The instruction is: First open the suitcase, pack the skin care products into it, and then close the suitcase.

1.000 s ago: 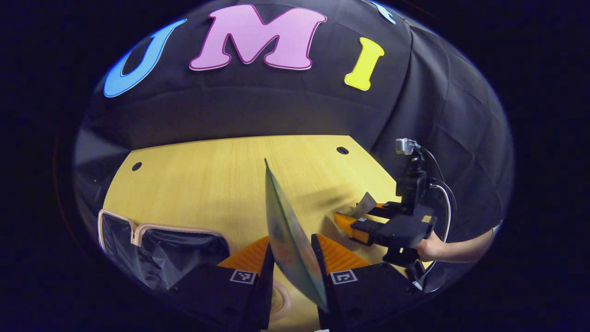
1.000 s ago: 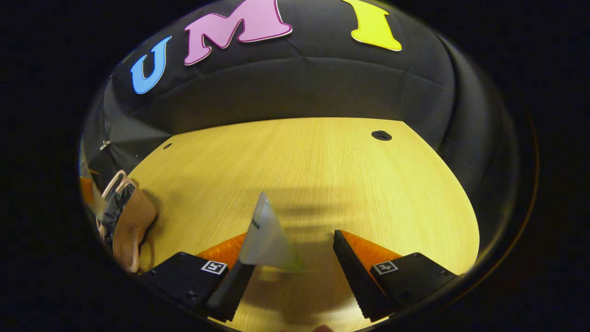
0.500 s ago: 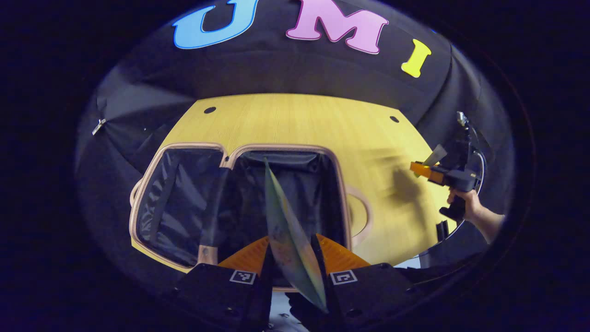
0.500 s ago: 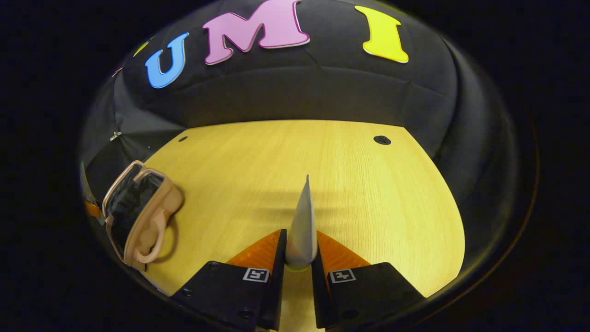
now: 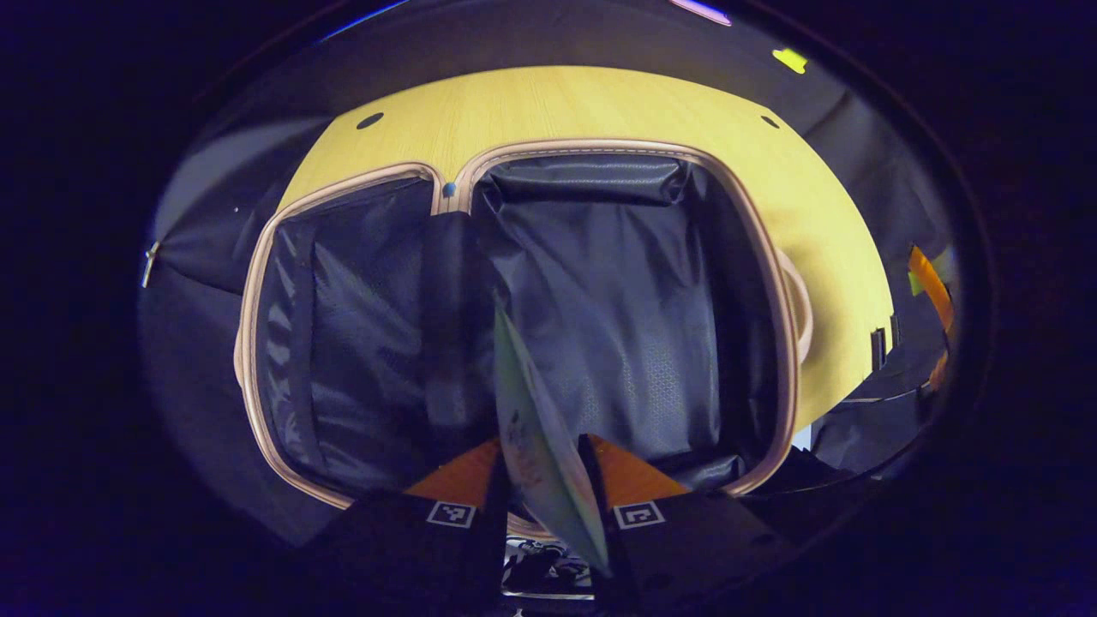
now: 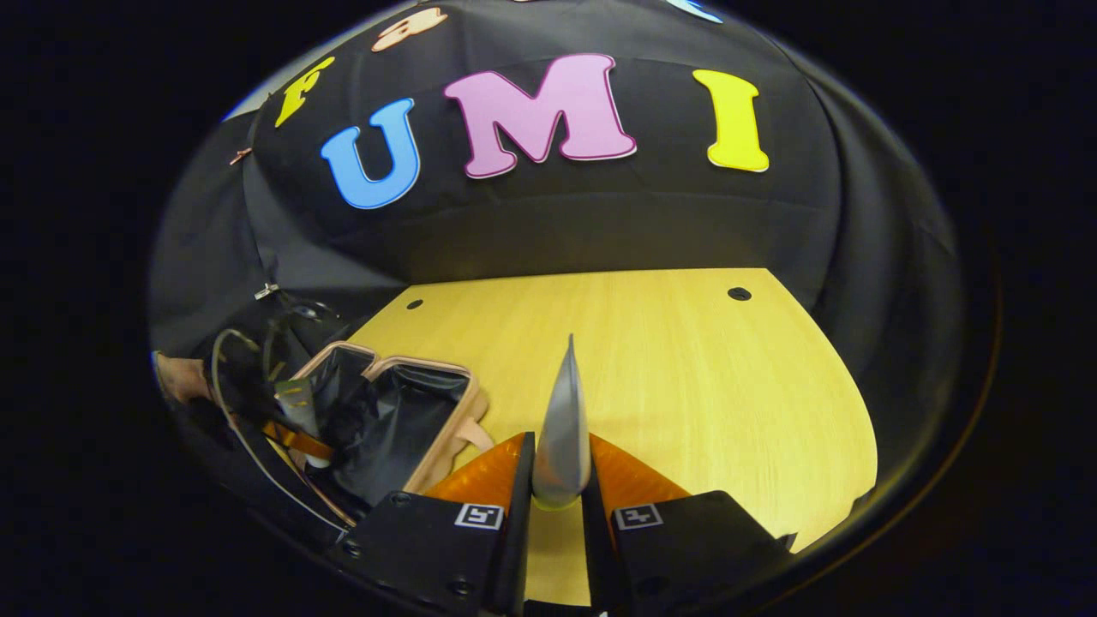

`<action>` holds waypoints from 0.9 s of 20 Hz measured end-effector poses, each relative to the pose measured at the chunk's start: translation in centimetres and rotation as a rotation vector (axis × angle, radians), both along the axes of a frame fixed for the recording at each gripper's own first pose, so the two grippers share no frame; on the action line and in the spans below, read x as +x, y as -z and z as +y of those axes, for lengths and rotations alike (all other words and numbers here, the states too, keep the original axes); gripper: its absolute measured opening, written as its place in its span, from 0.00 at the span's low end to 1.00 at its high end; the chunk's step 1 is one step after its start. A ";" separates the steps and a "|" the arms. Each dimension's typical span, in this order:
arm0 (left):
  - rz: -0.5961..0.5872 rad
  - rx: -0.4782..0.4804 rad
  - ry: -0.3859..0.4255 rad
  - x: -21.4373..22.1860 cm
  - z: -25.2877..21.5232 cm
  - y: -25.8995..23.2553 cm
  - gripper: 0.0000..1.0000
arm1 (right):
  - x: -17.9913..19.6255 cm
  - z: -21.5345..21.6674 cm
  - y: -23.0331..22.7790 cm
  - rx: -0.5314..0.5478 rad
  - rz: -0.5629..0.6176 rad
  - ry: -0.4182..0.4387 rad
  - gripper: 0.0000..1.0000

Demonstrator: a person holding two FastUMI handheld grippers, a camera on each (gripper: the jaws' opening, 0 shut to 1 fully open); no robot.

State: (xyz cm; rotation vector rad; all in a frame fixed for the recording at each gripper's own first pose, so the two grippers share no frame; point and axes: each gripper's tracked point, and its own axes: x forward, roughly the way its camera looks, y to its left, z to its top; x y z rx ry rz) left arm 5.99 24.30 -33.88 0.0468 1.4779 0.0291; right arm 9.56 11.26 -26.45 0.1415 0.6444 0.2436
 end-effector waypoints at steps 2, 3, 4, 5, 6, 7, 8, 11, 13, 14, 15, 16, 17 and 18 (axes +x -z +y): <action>0.045 -0.005 -0.037 0.0 -0.8 2.3 0.45 | -2.1 2.4 0.3 -0.012 0.021 -0.017 0.32; 0.048 0.011 -0.030 -0.1 -0.5 2.8 0.47 | -2.8 3.4 0.0 -0.016 0.017 -0.029 0.32; 0.047 0.000 -0.026 0.0 -0.8 3.1 0.48 | -3.4 4.2 0.0 -0.027 0.016 -0.039 0.32; 0.038 -0.016 -0.025 0.0 -1.6 2.9 0.54 | -3.9 5.2 0.0 -0.038 0.023 -0.054 0.32; 0.025 -0.034 -0.025 0.0 -2.3 2.6 0.60 | -4.4 5.9 0.2 -0.041 0.036 -0.065 0.32; 0.003 -0.038 -0.014 0.0 -2.3 1.9 0.76 | -4.8 6.9 0.3 -0.033 0.049 -0.076 0.32; -0.038 -0.040 0.002 0.3 -2.2 1.1 0.84 | -5.0 8.0 0.6 -0.014 0.071 -0.092 0.32; -0.242 -0.047 0.099 1.5 -1.2 -2.6 0.89 | -5.7 12.7 1.5 0.064 0.185 -0.175 0.32; -0.356 -0.044 0.138 1.4 0.7 -4.5 0.89 | -6.2 16.2 2.7 0.089 0.281 -0.248 0.32; -0.380 -0.047 0.115 0.9 2.1 -5.0 0.88 | -5.9 17.7 3.3 0.120 0.324 -0.268 0.32; -0.392 -0.057 0.077 -0.2 3.7 -5.3 0.89 | -5.9 19.4 4.0 0.139 0.372 -0.276 0.32; -0.403 -0.057 0.025 -1.3 5.6 -5.8 0.90 | -5.9 20.6 5.1 0.133 0.433 -0.273 0.32; -0.425 -0.050 -0.020 -1.9 7.7 -6.4 0.90 | -5.6 21.3 6.6 0.107 0.494 -0.262 0.32; -0.442 -0.038 -0.054 -2.7 9.8 -7.1 0.91 | -5.2 22.2 8.5 0.082 0.563 -0.237 0.32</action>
